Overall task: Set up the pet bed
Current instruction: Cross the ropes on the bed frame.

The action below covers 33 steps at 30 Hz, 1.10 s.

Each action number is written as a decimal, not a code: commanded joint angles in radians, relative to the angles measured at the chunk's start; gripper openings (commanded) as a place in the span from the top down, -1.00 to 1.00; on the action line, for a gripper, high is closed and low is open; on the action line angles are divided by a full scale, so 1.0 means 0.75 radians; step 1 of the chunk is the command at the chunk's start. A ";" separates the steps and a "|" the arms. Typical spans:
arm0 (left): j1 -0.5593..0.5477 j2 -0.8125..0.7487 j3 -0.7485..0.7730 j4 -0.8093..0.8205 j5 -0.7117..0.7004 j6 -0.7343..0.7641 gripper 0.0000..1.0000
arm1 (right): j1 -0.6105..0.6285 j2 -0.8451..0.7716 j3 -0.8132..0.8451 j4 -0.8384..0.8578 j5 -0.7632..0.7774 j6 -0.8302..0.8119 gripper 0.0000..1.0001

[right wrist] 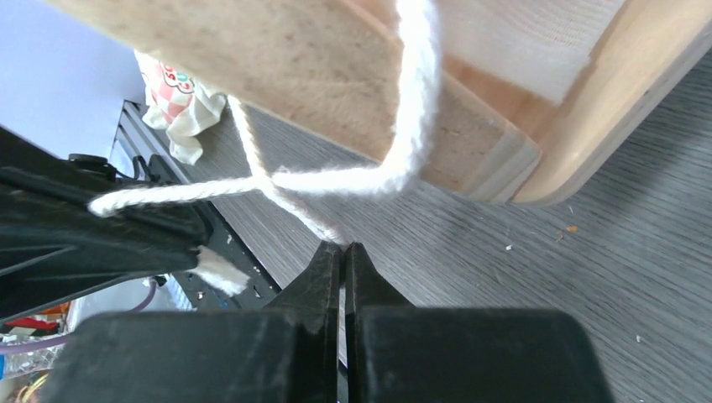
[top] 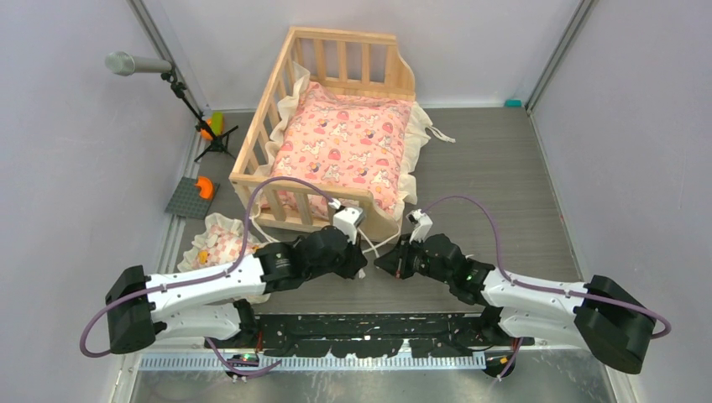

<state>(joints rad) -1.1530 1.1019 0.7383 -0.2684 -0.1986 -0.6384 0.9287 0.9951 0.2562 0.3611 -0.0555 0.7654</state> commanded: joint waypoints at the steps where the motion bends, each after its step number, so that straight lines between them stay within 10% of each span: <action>1: 0.009 -0.061 -0.019 0.129 0.028 -0.086 1.00 | 0.009 0.045 0.055 0.012 0.023 -0.004 0.95; 16: 0.011 0.013 -0.178 0.653 -0.209 -0.266 1.00 | 0.009 -0.280 0.046 -0.180 0.110 0.009 0.13; 33: 0.011 -0.022 -0.221 0.664 -0.206 -0.291 1.00 | 0.009 -0.435 0.018 -0.171 0.513 0.260 0.02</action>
<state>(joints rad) -1.1496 1.1126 0.5827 0.1696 -0.3328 -0.8394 0.9302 0.6247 0.2646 0.1307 0.2394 0.8738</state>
